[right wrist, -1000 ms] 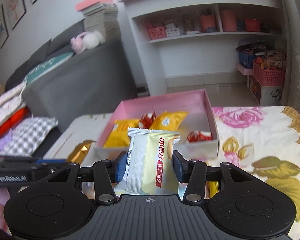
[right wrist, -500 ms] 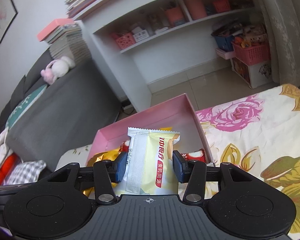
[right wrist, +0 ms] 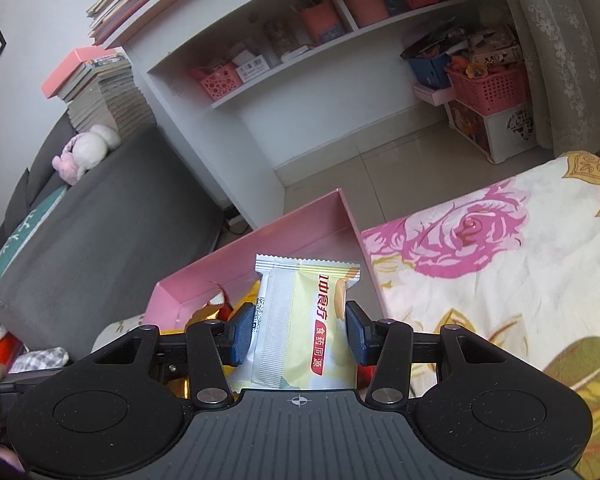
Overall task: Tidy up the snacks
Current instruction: 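Carry the gold bar and white pack into the pink box and open both tools, then withdraw both tools from the box back over the snack pile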
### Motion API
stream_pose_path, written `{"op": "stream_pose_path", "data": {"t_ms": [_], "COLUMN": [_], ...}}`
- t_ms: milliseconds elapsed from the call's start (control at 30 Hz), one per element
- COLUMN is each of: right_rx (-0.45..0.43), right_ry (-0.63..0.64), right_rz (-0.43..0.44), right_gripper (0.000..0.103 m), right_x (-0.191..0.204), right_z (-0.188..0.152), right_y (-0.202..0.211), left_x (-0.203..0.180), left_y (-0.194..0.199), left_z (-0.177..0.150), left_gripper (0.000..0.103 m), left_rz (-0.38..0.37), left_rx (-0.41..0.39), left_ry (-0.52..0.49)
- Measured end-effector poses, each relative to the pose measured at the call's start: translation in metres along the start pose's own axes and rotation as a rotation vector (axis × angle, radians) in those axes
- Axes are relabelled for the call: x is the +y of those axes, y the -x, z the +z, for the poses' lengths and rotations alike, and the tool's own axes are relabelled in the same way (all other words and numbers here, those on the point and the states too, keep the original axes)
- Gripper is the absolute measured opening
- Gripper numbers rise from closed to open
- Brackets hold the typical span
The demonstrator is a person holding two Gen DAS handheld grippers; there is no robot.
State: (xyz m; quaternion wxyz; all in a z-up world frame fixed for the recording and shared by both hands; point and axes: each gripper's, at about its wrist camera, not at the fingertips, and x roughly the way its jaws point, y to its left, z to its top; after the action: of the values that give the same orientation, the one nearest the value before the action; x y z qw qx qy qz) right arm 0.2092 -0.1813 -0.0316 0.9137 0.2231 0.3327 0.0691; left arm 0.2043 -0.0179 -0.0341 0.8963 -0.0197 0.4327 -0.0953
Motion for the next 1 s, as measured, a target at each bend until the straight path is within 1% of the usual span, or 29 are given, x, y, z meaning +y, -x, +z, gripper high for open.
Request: {"op": "stream_pose_path", "data": {"t_ms": [133,200,400,467,533,567,633,667,733,867,1000], "right_rx": [-0.004,-0.006,-0.010,-0.009,-0.015,-0.013,-0.020,-0.023,-0.025,-0.027,-0.020], "right_ry": [0.008,0.018,0.019,0.025,0.033,0.032,0.032,0.035,0.044,0.053,0.067], "right_rz": [-0.001,-0.002,0.002,0.002,0.004,0.009,0.019,0.020,0.017,0.013,0.012], "right_gripper": [0.047,0.047,0.047,0.050,0.050,0.057,0.065,0.067,0.068,0.073,0.074], "right_x": [-0.002,-0.002,-0.003,-0.003,-0.002,-0.001,0.000,0.001,0.004,0.010,0.016], "right_z": [0.001,0.002,0.002,0.002,0.002,0.002,0.003,0.004,0.005,0.005,0.003], "right_y": [-0.006,-0.008,-0.014,-0.015,-0.013,-0.012,-0.008,-0.006,-0.002,0.008,0.020], "left_x": [0.006,0.010,0.010,0.010,0.011,0.010,0.010,0.009,0.007,0.002,-0.001], "left_y": [-0.013,-0.016,-0.015,-0.014,-0.011,-0.008,-0.005,-0.002,0.002,0.010,0.023], "left_z": [0.002,0.003,0.003,0.003,0.002,0.001,-0.001,-0.002,-0.003,-0.005,-0.010], "left_gripper": [0.026,0.026,0.027,0.029,0.037,0.040,0.052,0.053,0.060,0.066,0.073], "left_rz": [0.027,0.029,0.024,0.018,0.005,0.001,-0.004,-0.009,-0.016,-0.021,-0.023], "left_rx": [-0.003,-0.018,-0.056,-0.064,-0.078,-0.085,-0.096,-0.101,-0.103,-0.099,-0.107], "left_ry": [0.027,0.038,0.019,0.022,0.030,0.030,0.025,0.020,0.014,-0.004,-0.017]}}
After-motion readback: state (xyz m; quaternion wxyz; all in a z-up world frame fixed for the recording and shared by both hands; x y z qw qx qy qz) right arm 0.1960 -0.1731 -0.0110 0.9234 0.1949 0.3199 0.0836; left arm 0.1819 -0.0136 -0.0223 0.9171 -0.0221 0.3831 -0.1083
